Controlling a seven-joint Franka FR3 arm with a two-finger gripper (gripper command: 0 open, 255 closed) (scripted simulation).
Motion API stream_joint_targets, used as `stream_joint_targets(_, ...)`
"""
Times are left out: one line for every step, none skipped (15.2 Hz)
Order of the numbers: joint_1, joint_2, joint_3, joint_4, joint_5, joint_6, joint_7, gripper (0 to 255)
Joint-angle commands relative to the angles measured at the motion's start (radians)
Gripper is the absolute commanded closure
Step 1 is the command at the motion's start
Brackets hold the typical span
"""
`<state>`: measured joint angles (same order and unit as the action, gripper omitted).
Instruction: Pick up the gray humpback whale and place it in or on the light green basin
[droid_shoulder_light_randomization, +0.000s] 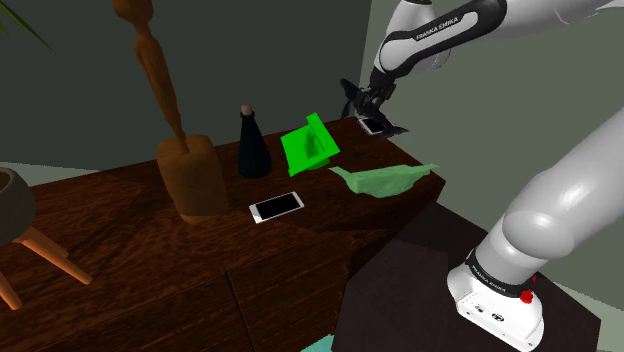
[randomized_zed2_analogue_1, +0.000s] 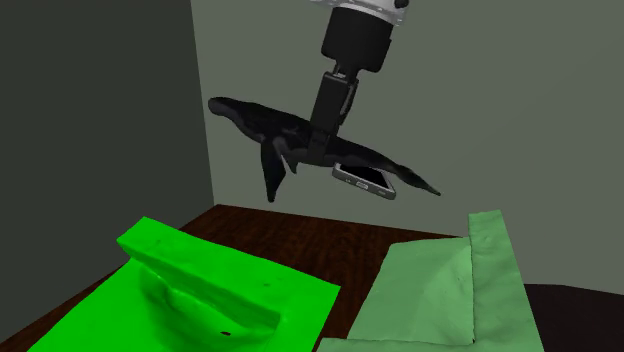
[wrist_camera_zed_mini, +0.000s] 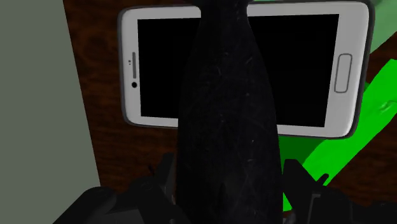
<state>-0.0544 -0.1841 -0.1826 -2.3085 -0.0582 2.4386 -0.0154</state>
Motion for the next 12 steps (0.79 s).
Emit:
stream_joint_targets(0.000, -0.005, 0.001, 0.011, -0.001, -0.016, 0.000, 255)
stream_joint_targets(-0.001, -0.046, 0.006, -0.028, -0.012, -0.017, 0.012, 255)
stream_joint_targets(-0.003, -0.087, 0.012, -0.067, -0.022, -0.019, 0.024, 255)
stream_joint_targets(-0.005, -0.128, 0.019, -0.105, -0.031, -0.023, 0.035, 255)
stream_joint_targets(-0.007, -0.170, 0.026, -0.141, -0.039, -0.028, 0.046, 255)
stream_joint_targets(-0.010, -0.213, 0.034, -0.177, -0.046, -0.036, 0.056, 255)
stream_joint_targets(-0.013, -0.256, 0.041, -0.212, -0.052, -0.044, 0.066, 255)
stream_joint_targets(-0.015, -0.300, 0.049, -0.246, -0.057, -0.055, 0.075, 255)
stream_joint_targets(-0.017, -0.344, 0.057, -0.279, -0.061, -0.067, 0.083, 255)
stream_joint_targets(-0.019, -0.390, 0.065, -0.311, -0.063, -0.081, 0.091, 255)
stream_joint_targets(-0.020, -0.437, 0.073, -0.343, -0.065, -0.097, 0.099, 255)
stream_joint_targets(-0.021, -0.485, 0.082, -0.373, -0.065, -0.115, 0.106, 255)
